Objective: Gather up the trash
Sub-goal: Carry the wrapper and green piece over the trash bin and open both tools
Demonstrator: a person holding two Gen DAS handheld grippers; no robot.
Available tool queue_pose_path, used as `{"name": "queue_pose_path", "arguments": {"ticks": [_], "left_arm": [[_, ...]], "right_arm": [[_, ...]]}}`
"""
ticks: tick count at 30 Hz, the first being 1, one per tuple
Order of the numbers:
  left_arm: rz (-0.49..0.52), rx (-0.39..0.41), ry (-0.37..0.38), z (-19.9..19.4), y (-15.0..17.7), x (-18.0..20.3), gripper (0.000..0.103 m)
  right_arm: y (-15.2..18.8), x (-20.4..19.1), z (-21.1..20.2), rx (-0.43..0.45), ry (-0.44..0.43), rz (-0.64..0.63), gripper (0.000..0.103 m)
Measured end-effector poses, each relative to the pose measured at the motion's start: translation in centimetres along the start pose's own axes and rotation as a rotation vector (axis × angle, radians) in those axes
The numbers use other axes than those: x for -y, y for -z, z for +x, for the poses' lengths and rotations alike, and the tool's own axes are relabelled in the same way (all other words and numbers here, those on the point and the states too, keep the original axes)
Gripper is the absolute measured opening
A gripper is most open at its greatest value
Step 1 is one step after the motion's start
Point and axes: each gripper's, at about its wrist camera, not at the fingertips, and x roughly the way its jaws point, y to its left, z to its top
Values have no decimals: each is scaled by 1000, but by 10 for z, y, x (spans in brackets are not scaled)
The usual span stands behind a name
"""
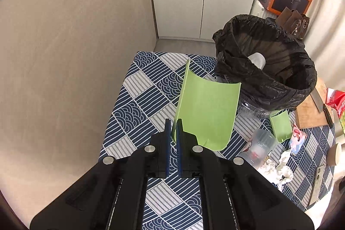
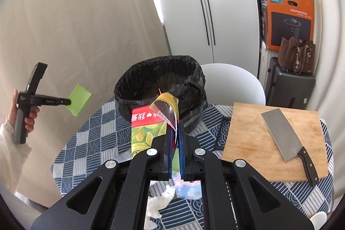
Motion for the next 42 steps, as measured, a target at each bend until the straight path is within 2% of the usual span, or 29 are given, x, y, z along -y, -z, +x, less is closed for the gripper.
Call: {"name": "queue_pose_path", "arguments": {"ticks": [6, 14, 24, 31, 33, 34, 35, 36, 37, 38, 39, 40, 42], "left_arm": [[7, 57, 79, -2, -34, 2, 5], [29, 83, 198, 6, -78, 13, 5], [146, 117, 293, 19, -108, 51, 5], [259, 134, 313, 31, -120, 79, 5], [282, 144, 320, 33, -123, 85, 7], [283, 168, 324, 32, -123, 86, 11], [279, 187, 337, 29, -123, 85, 29], [275, 205, 357, 26, -123, 83, 56], [266, 229, 373, 22, -123, 79, 68], [251, 258, 387, 16, -122, 75, 78], [241, 279, 401, 12, -121, 71, 79], [236, 289, 406, 8, -120, 69, 81], [226, 308, 370, 2, -117, 64, 90]], "right_arm": [[-35, -12, 13, 29, 17, -17, 5], [-72, -27, 39, 45, 37, -67, 5], [-99, -42, 73, 28, 54, -96, 5], [-107, -43, 97, 12, 64, -97, 5], [-111, -43, 106, 6, 74, -106, 8], [-112, -44, 109, 2, 84, -113, 8], [-114, -44, 113, -2, 92, -120, 9], [-117, -45, 115, -1, 108, -125, 23], [-119, -45, 115, 6, 125, -128, 33], [-121, -44, 115, 14, 136, -124, 60], [-122, -43, 112, 31, 154, -115, 78], [-123, -42, 108, 55, 173, -104, 82], [-124, -37, 101, 78, 178, -74, 83]]}}
